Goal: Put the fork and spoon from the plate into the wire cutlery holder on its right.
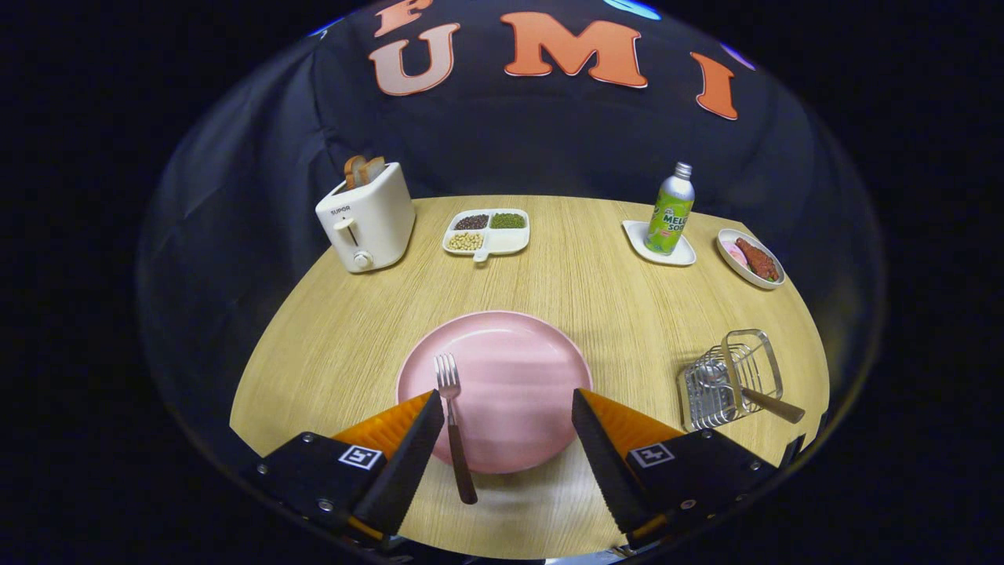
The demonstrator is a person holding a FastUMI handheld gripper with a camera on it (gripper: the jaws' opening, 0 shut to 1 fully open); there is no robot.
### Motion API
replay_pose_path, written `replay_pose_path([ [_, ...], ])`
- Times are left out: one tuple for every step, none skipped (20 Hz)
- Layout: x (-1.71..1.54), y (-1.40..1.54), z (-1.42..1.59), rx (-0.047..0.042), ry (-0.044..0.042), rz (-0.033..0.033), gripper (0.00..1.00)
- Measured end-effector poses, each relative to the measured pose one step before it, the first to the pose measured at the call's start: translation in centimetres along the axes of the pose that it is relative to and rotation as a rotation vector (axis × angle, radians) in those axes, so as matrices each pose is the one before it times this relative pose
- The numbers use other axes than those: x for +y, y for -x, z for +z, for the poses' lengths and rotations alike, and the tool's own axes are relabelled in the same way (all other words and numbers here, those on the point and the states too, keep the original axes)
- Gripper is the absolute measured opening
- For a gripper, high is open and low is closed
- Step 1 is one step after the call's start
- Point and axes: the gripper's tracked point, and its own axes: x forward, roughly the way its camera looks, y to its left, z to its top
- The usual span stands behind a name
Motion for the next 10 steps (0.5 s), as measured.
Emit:
replay_pose_path([
  [0.505, -0.377, -0.379, -0.00436, 0.01201, 0.00911, 0.99],
  [0.519, -0.363, -0.494, 0.00134, 0.01569, 0.00887, 0.98],
  [0.576, -0.435, -0.424, -0.0009, 0.02027, 0.01186, 0.98],
  [0.41, -0.375, -0.546, -0.00014, 0.02387, 0.00467, 0.98],
  [0.305, -0.326, -0.337, -0.00233, 0.02477, 0.00632, 0.95],
  [0.353, -0.313, -0.374, -0.00275, 0.02094, 0.00374, 0.92],
  [0.239, -0.253, -0.328, 0.0028, 0.0178, 0.00183, 0.86],
  [0.211, -0.177, -0.534, 0.00497, 0.01323, 0.00319, 0.83],
  [0.143, -0.293, -0.309, 0.00449, 0.00917, 0.00211, 0.79],
  [0.188, -0.172, -0.25, 0.00336, 0.0047, 0.00575, 0.75],
])
